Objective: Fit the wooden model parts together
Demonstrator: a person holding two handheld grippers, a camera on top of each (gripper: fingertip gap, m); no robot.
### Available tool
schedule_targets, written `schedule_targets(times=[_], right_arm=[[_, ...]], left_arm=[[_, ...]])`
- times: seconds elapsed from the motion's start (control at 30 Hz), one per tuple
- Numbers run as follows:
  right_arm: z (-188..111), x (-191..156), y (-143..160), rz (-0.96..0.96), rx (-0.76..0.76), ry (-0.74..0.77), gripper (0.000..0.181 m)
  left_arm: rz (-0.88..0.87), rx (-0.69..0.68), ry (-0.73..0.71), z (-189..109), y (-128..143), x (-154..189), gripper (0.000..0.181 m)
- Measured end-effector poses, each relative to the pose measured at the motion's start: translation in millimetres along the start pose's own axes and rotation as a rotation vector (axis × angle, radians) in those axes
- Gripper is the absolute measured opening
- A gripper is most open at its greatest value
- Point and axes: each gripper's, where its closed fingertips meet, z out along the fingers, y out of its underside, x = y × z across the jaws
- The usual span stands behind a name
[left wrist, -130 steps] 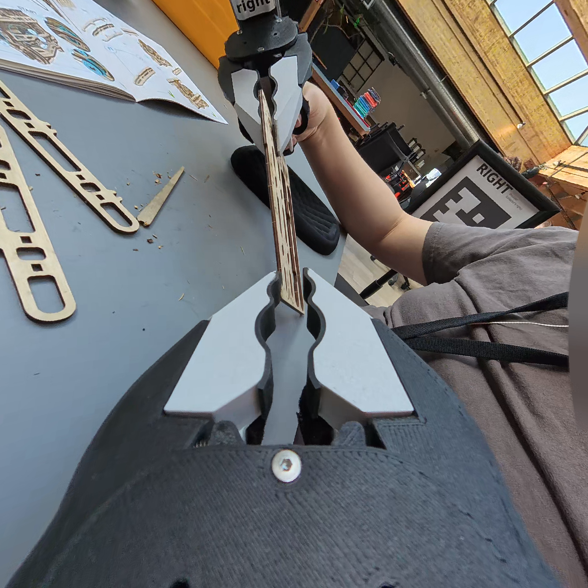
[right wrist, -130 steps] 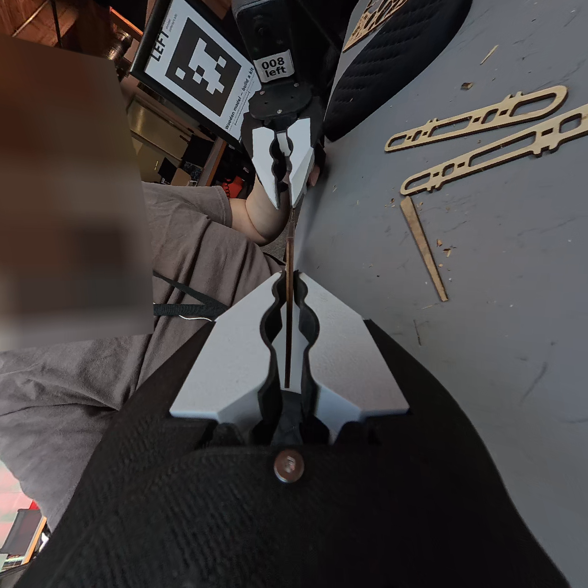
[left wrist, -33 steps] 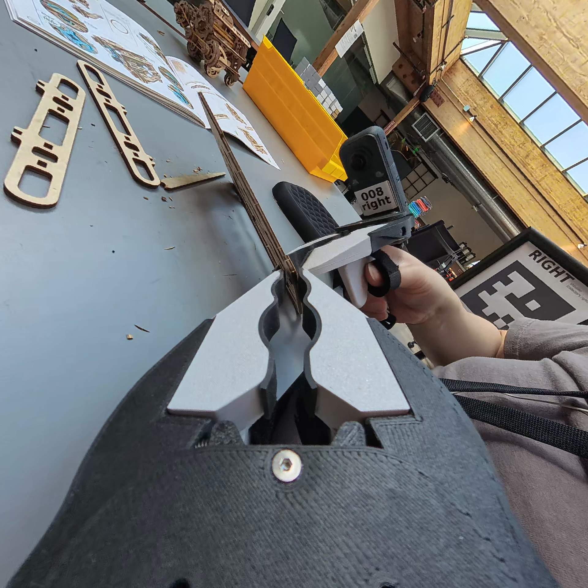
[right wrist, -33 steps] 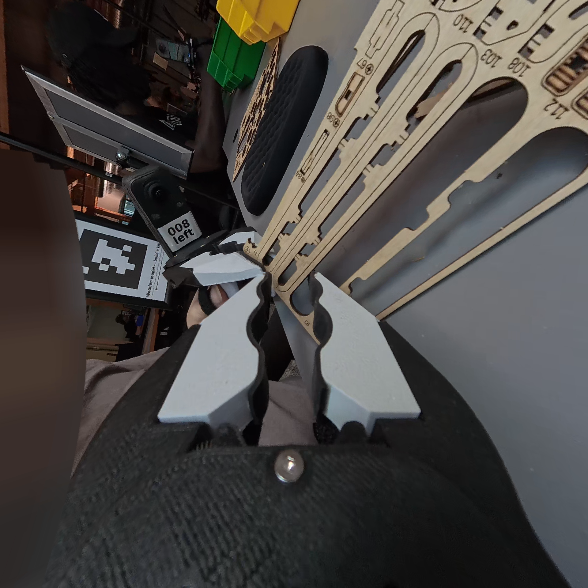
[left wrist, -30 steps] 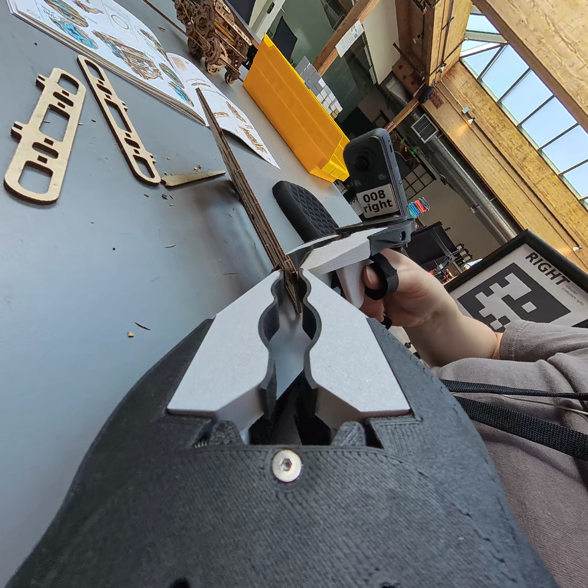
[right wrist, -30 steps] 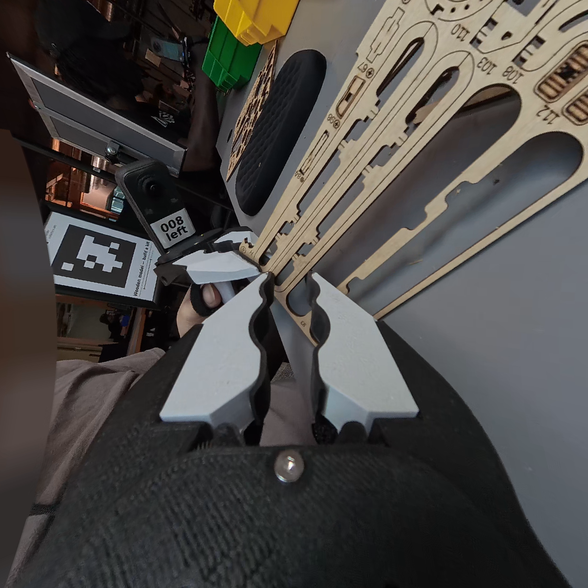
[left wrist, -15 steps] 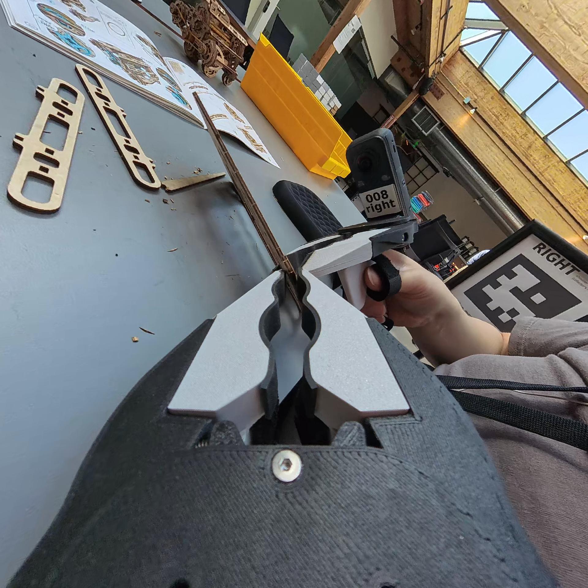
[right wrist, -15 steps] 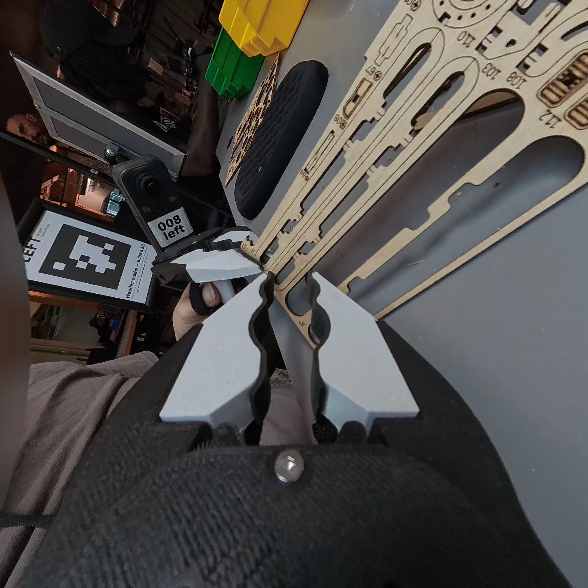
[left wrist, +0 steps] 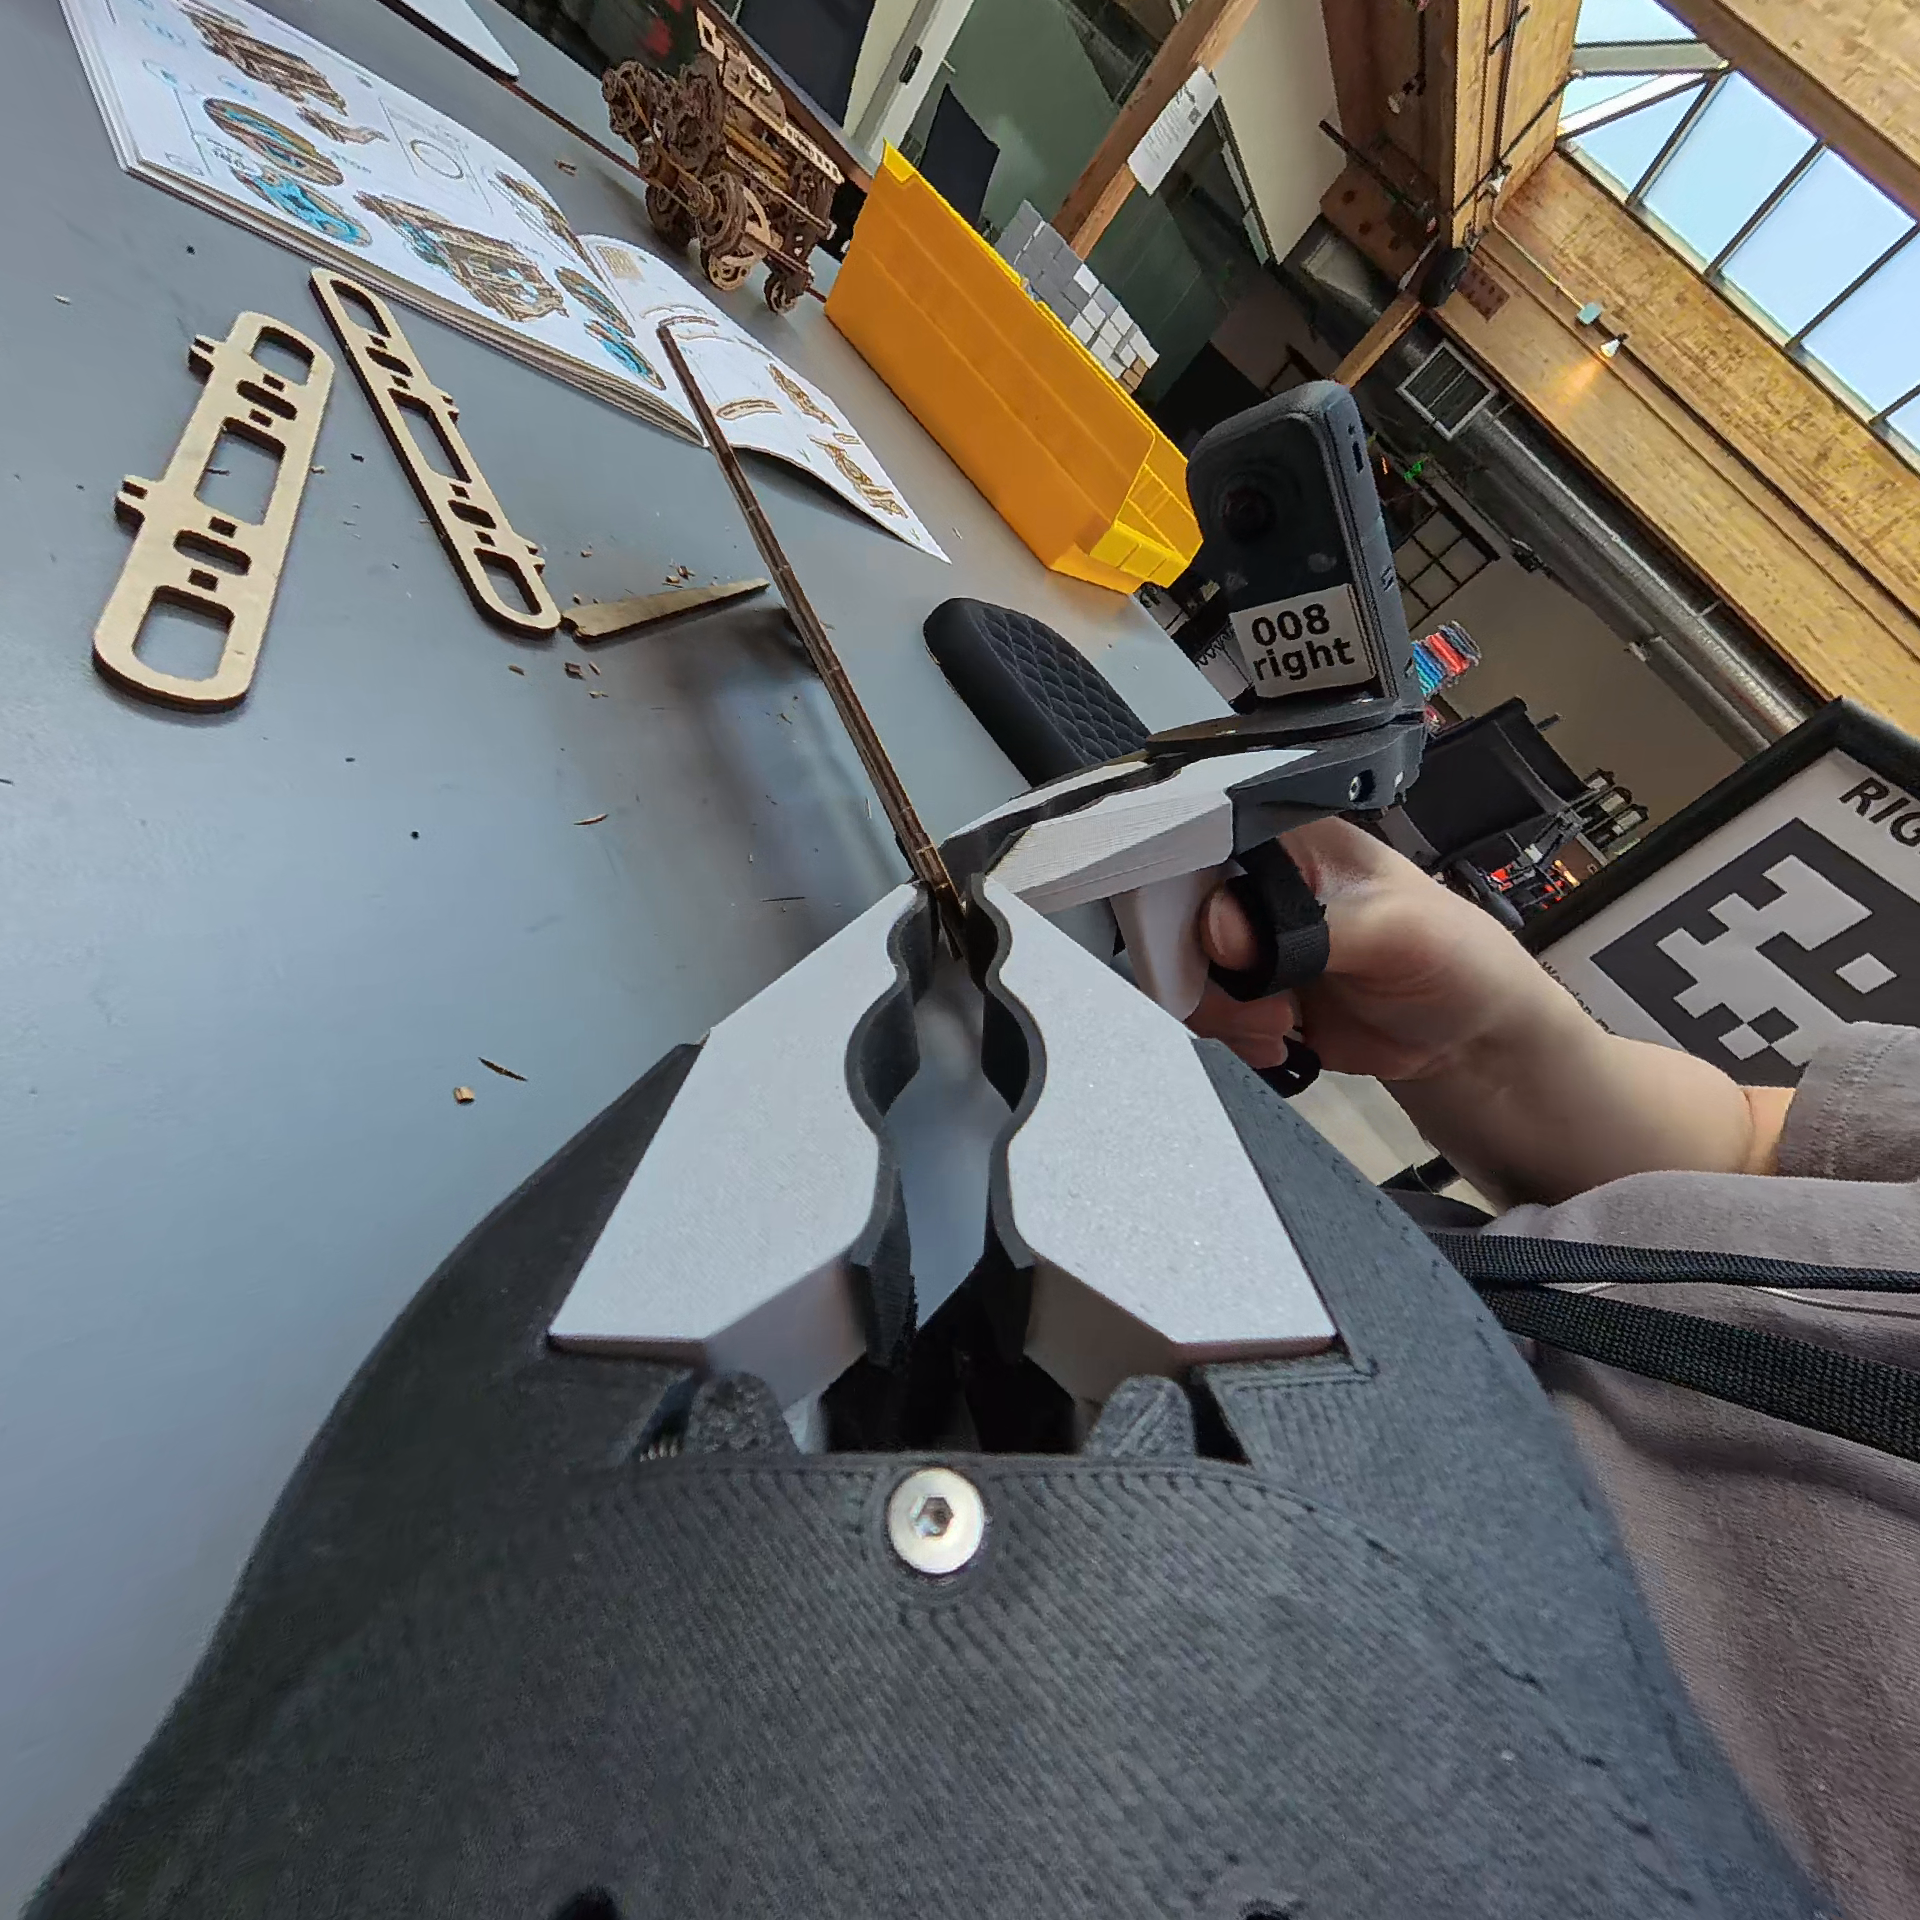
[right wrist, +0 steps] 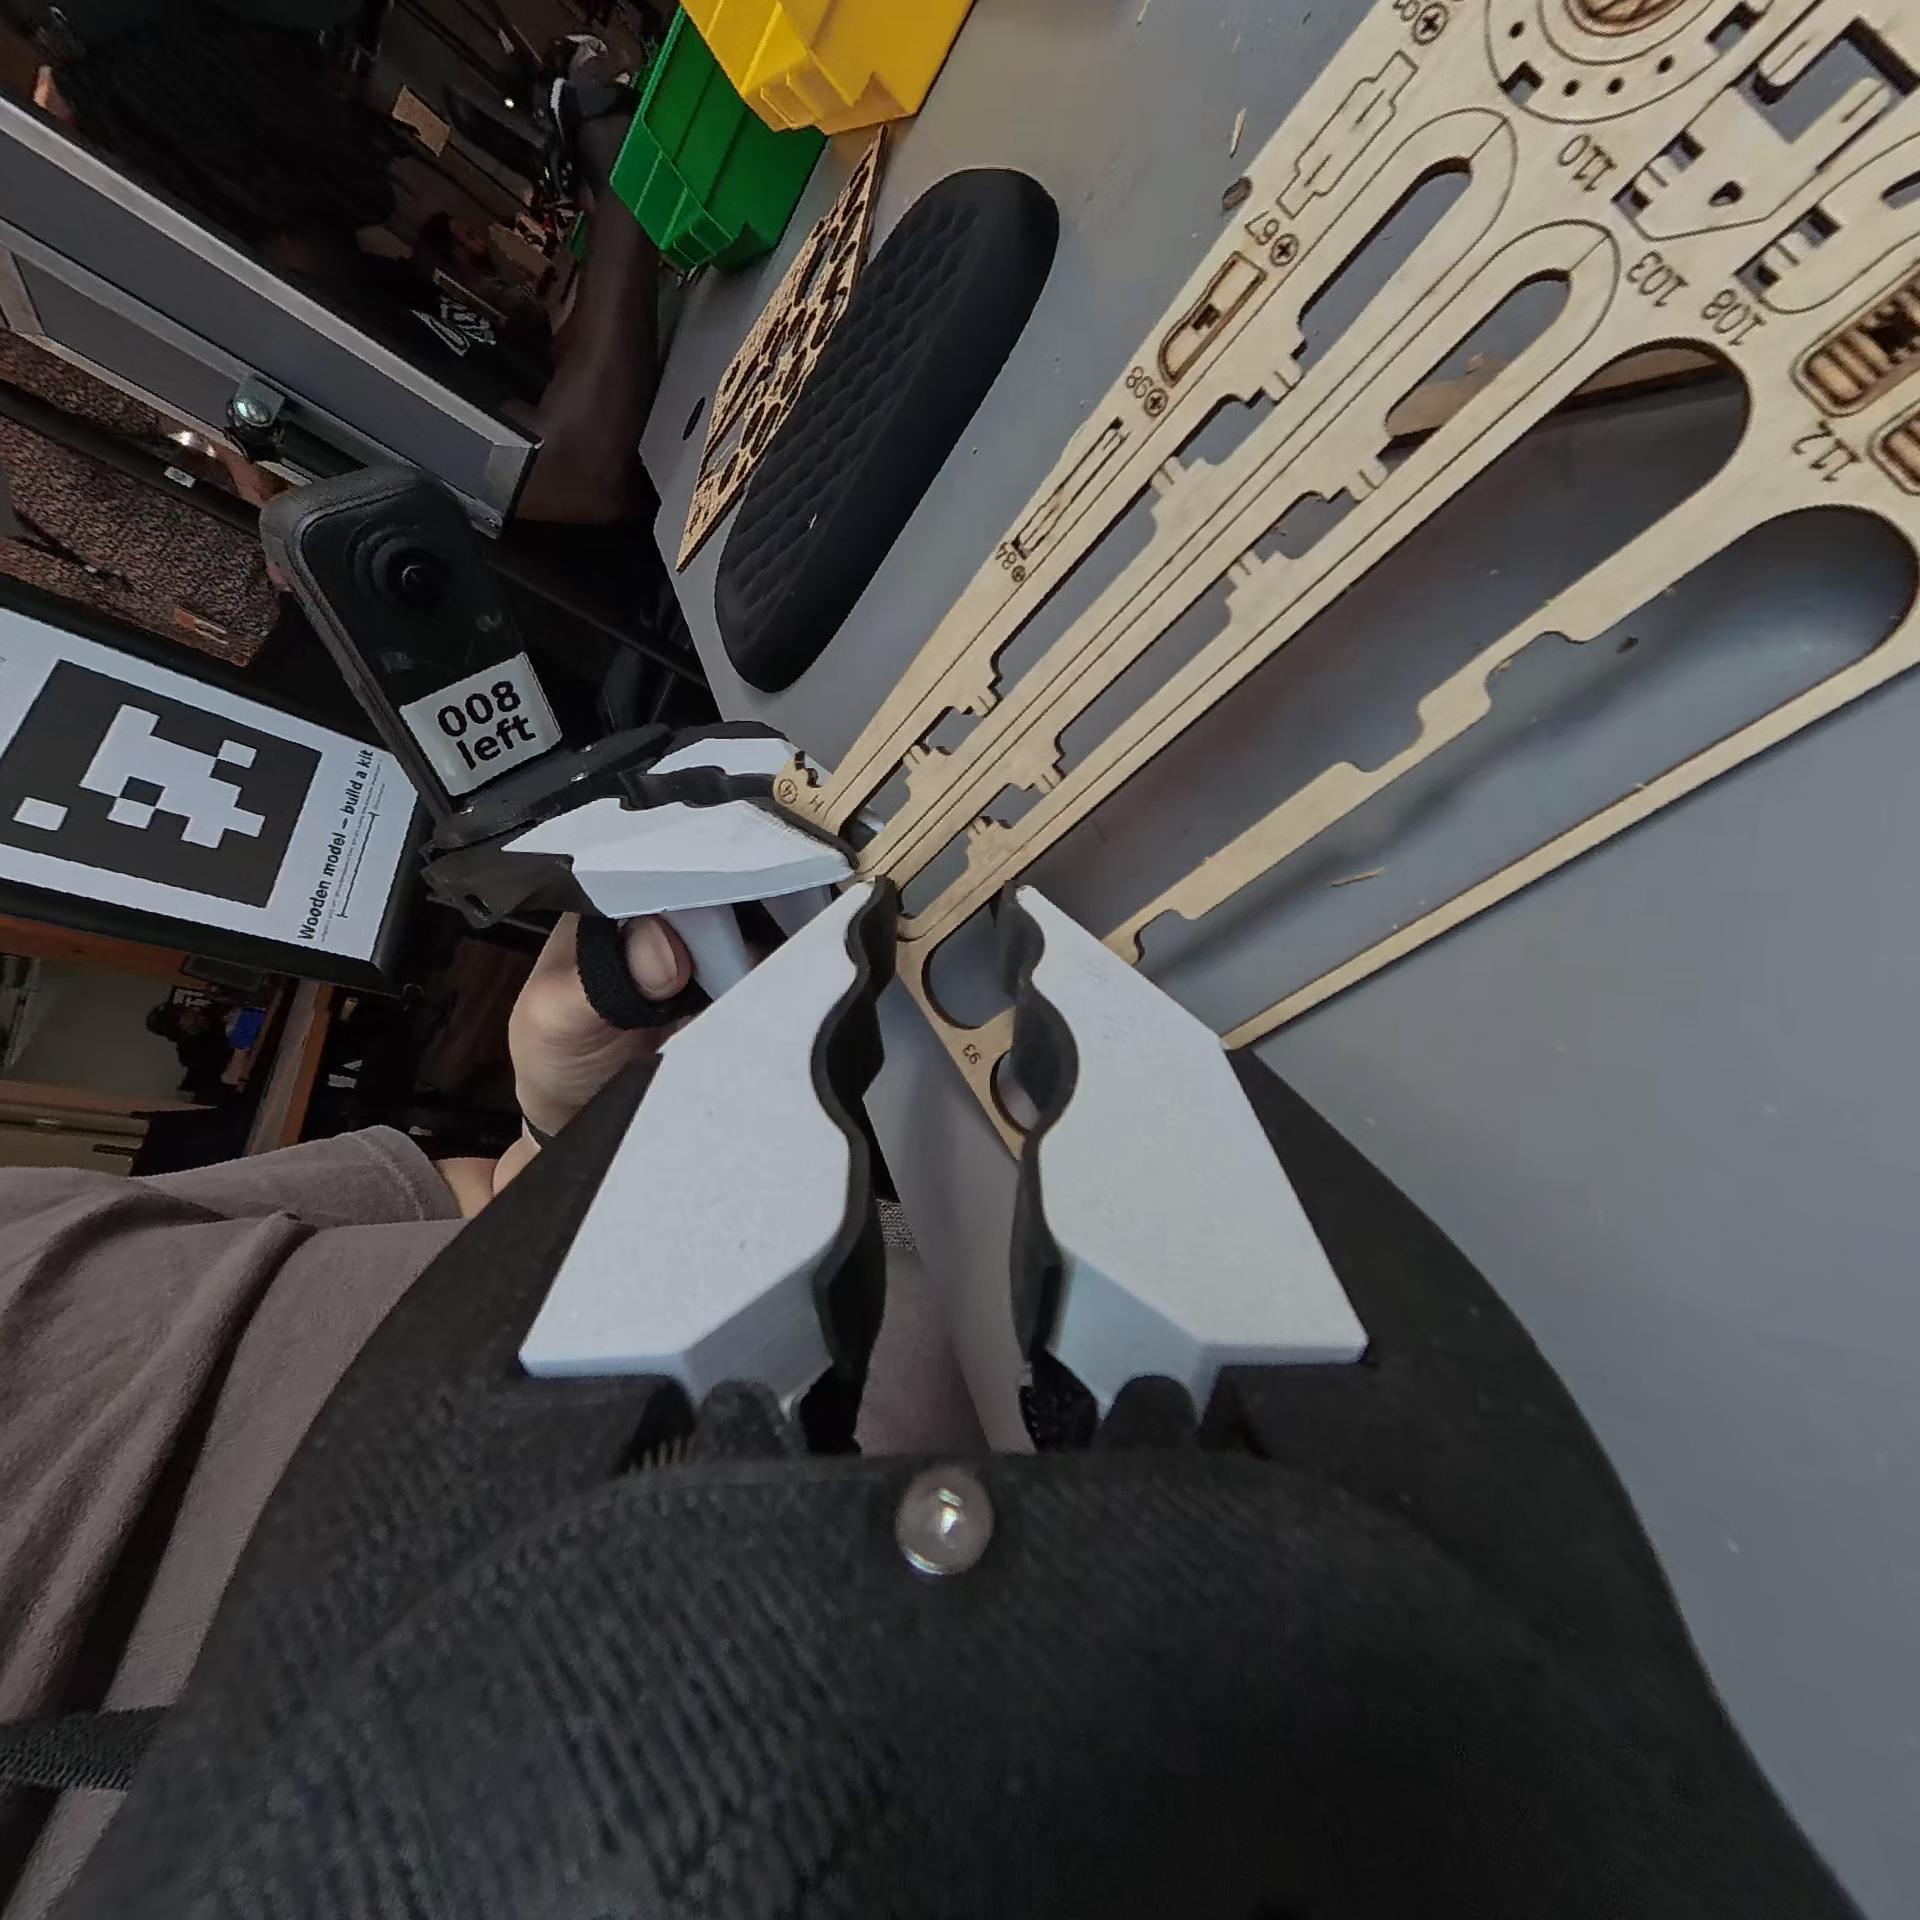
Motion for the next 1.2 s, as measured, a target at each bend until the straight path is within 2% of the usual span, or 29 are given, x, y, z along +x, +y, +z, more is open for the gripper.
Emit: schedule_targets(times=[0.13, 0.2, 0.27, 0.47, 0.53, 0.8, 1.03, 1.2], right_arm=[[4, 7, 2, -0.039, -0.019, 0.083, 0.01], [3, 6, -2, -0.022, 0.003, 0.056, 0.01], [0, 3, -3, 0.009, 0.013, 0.017, 0.012], [-13, 9, -10, -0.044, 0.049, 0.09, 0.019], [-16, 14, -15, -0.013, 0.06, 0.079, 0.016], [-7, 6, -23, 0.155, 0.094, -0.066, 0.023], [-6, -5, -39, 0.266, 0.147, -0.167, 0.023], [-8, -7, -53, 0.275, 0.204, -0.164, 0.023]], left_arm=[[0.042, 0.001, 0.005, 3, 1, 4, 0.003], [0.054, 0.0, -0.007, 2, -2, 0, 0.003], [-0.004, -0.004, 0.028, 1, -3, 0, 0.003], [0.01, 0.015, -0.009, 0, -8, -7, 0.003], [-0.031, 0.041, 0.012, -1, -12, -7, 0.003], [-0.08, 0.123, 0.024, -11, -19, -9, 0.003], [-0.068, 0.186, 0.027, -19, -19, -4, 0.0], [-0.07, 0.224, 0.031, -19, -21, -1, 0.001]])
